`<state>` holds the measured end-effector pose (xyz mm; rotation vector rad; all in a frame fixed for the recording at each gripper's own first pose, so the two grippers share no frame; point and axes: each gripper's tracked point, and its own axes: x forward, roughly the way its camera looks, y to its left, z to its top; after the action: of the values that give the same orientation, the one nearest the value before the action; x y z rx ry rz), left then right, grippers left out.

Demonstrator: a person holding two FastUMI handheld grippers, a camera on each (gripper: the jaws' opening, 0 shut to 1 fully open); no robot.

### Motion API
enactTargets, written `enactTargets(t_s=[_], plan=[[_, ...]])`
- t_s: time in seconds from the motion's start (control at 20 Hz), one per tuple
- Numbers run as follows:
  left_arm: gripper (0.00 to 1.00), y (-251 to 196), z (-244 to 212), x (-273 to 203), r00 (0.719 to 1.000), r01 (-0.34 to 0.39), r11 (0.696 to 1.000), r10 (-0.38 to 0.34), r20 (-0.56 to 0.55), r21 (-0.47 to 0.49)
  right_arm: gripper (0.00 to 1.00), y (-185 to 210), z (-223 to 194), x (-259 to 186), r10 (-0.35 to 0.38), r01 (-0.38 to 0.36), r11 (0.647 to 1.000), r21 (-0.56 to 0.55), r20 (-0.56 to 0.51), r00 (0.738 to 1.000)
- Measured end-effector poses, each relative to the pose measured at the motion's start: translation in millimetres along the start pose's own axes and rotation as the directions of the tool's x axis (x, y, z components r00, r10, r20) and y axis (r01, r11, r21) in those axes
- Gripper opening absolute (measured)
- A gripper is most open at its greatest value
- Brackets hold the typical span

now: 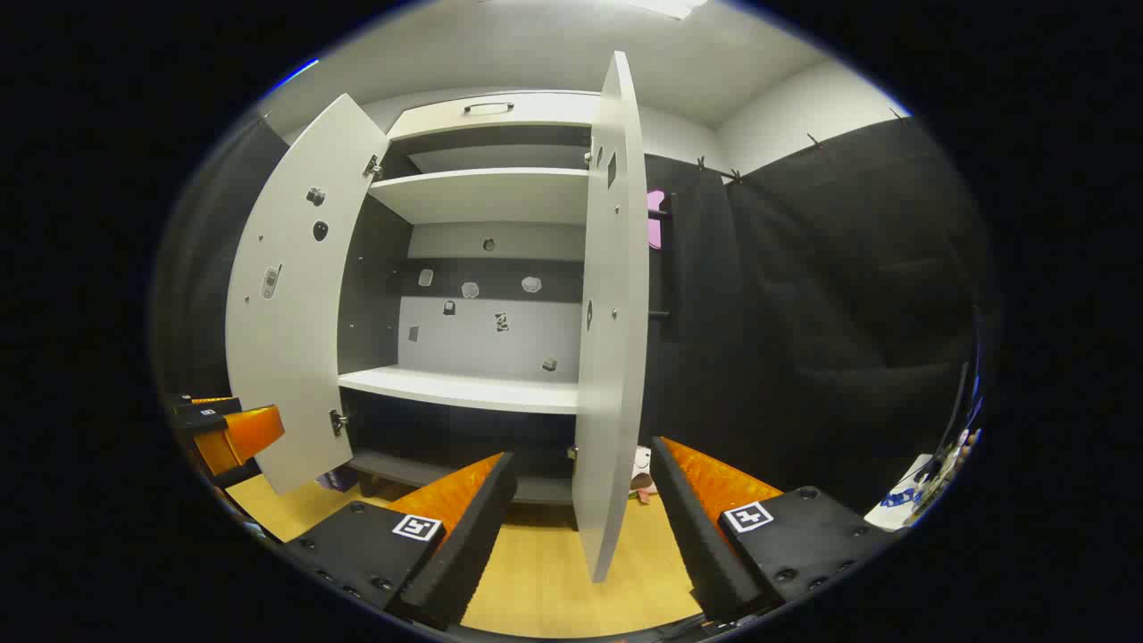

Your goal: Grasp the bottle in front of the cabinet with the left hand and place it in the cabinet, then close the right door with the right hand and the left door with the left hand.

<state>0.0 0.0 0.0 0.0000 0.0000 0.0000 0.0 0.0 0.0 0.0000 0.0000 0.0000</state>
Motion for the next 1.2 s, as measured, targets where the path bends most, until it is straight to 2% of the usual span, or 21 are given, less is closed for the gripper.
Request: enactTargets(t_s=[0.05, 0.1, 0.2, 0.25, 0.3, 0.35, 0.45, 0.5, 1.1, 1.2], plan=[[0.95, 0, 1, 0, 1.0, -0.003, 1.0, 0.003, 0.001, -0.002, 0.98, 1, 2, 0, 0.0, 0.0, 1.0, -0.016, 0.01, 1.0], [0.95, -1, 3, 0, 1.0, -0.004, 1.0, 0.004, 0.004, -0.001, 0.9, 5, 3, 1, 0.009, -0.009, 1.0, -0.023, 0.015, 1.0], [0.95, 0, 6, 0, 1.0, -0.006, 1.0, 0.006, 0.011, 0.016, 0.9, 12, 3, 2, 0.029, -0.029, 0.999, -0.015, 0.016, 0.999], [0.95, 1, 7, 0, 1.0, -0.009, 1.0, 0.009, 0.016, 0.024, 0.98, 14, 1, 2, 0.035, -0.035, 0.999, -0.007, 0.014, 0.999], [0.95, 3, 7, 0, 1.0, -0.017, 0.999, 0.016, 0.02, 0.027, 0.98, 14, -2, 3, 0.04, -0.04, 0.999, 0.0, 0.01, 0.999], [0.95, 4, 7, 1, 1.0, -0.022, 1.0, 0.021, 0.02, 0.023, 0.9, 16, -6, 4, 0.044, -0.044, 0.999, 0.006, 0.001, 0.999], [0.95, 2, 3, 2, 1.0, -0.019, 1.0, 0.019, 0.011, 0.01, 0.9, 16, -9, 4, 0.046, -0.045, 0.999, 0.006, -0.012, 0.999], [0.95, 2, 1, 3, 1.0, -0.017, 1.0, 0.017, 0.003, 0.009, 0.98, 16, -8, 3, 0.043, -0.043, 0.999, 0.003, -0.008, 0.999], [0.95, 8, -7, 8, 1.0, -0.016, 1.0, 0.016, 0.002, 0.003, 0.99, 19, -12, 1, 0.023, -0.023, 1.0, -0.001, -0.022, 0.999], [0.92, 4, -9, 10, 1.0, -0.001, 1.0, 0.001, 0.014, 0.006, 0.99, 18, -14, -1, 0.017, -0.017, 1.0, 0.001, -0.031, 0.999]])
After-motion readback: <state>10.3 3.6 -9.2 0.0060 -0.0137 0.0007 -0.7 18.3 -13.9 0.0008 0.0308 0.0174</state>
